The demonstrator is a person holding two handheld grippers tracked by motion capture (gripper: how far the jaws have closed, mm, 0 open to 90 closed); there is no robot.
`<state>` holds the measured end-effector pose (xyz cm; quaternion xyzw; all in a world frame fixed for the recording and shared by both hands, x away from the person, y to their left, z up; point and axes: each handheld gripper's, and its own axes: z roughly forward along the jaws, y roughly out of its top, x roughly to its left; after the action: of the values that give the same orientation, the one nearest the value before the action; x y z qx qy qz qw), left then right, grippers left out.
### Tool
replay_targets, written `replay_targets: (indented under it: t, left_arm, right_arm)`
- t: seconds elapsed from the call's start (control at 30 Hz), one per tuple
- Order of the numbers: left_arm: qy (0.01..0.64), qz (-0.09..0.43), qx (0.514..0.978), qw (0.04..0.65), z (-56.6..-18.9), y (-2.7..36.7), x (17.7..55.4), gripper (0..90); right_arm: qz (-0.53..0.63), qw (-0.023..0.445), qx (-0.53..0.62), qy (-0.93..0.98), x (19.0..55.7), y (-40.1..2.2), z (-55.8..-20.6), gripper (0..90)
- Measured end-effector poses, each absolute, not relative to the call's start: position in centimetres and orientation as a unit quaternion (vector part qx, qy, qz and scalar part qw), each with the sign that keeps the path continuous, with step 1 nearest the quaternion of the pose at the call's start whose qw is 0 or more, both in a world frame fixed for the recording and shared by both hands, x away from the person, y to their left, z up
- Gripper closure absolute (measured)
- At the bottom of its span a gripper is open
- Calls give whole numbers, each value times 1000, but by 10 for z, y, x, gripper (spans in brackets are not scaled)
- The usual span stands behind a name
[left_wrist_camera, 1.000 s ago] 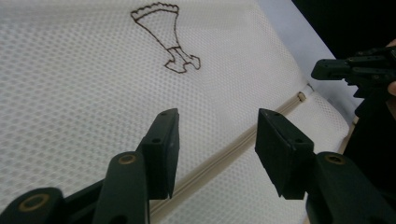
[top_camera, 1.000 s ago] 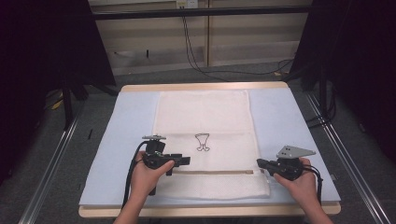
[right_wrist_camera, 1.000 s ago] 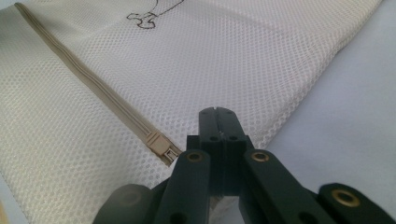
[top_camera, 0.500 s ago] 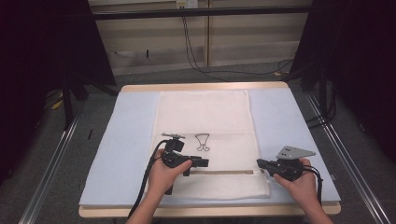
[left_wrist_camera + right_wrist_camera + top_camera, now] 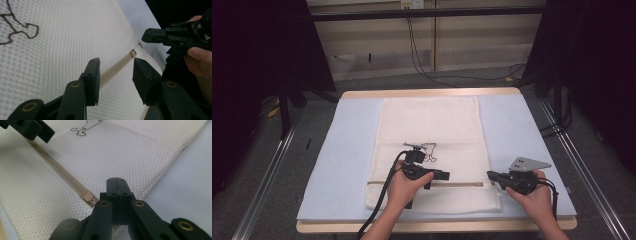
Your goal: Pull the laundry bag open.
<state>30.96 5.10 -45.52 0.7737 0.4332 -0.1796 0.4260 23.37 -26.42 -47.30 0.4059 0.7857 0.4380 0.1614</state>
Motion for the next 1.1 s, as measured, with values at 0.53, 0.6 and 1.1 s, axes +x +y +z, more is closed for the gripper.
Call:
replay_targets:
  t: [0.53,0.6,1.1]
  left_arm:
    - [426,-223,779,403,-468,13,310,636]
    - [427,-228,778,401,-468,9,311,639]
    - [440,-243,773,386,-473,-16,311,666]
  right_arm:
    - [420,153,403,799,232,-262,-476,900]
    - [419,152,404,799,232,-262,-477,900]
    - [408,148,409,803,231,-265,-480,900]
